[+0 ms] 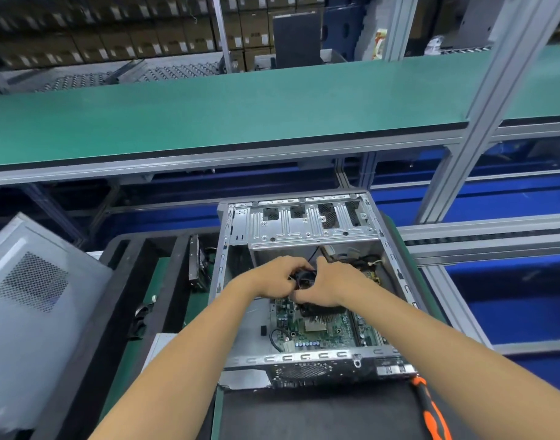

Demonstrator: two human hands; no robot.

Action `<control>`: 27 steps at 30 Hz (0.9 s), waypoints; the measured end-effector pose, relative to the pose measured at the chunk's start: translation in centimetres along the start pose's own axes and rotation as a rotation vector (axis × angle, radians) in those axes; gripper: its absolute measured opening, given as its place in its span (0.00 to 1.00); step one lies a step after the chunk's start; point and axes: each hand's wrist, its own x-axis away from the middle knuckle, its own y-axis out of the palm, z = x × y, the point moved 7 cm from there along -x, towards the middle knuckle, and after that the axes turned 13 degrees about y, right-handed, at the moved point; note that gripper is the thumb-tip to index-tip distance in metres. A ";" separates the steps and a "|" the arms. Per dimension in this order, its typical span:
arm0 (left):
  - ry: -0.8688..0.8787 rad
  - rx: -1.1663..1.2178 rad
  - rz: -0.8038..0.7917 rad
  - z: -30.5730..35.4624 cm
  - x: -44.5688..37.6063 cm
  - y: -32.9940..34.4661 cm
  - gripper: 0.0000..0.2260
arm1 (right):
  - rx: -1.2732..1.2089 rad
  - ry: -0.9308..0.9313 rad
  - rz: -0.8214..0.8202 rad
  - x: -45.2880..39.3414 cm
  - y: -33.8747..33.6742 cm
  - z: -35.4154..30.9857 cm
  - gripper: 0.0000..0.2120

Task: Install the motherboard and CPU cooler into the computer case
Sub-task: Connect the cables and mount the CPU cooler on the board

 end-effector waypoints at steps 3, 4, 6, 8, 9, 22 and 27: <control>-0.005 0.009 0.030 -1.1 -0.2 1.2 0.24 | 0.059 -0.038 -0.052 -0.5 0.7 0.2 0.46; -0.006 0.017 0.038 -1.6 -0.2 1.6 0.23 | 0.060 -0.055 -0.089 -0.7 1.0 0.3 0.47; -0.009 0.039 0.054 -2.4 -0.2 2.0 0.22 | 0.069 -0.084 -0.203 -1.0 1.7 0.7 0.49; -0.013 0.046 0.044 -3.0 -0.3 2.4 0.22 | 0.149 -0.106 -0.283 -1.0 2.3 1.1 0.53; -0.017 0.044 0.032 -3.2 -0.4 2.5 0.23 | 0.210 -0.120 -0.283 -1.0 2.6 1.1 0.55; -0.097 0.149 0.042 -4.4 -0.6 3.5 0.23 | 0.203 -0.255 -0.143 -2.4 3.4 1.2 0.45; -0.108 0.196 0.072 -4.3 -0.5 3.4 0.18 | 0.169 -0.313 -0.137 -2.8 3.7 1.8 0.46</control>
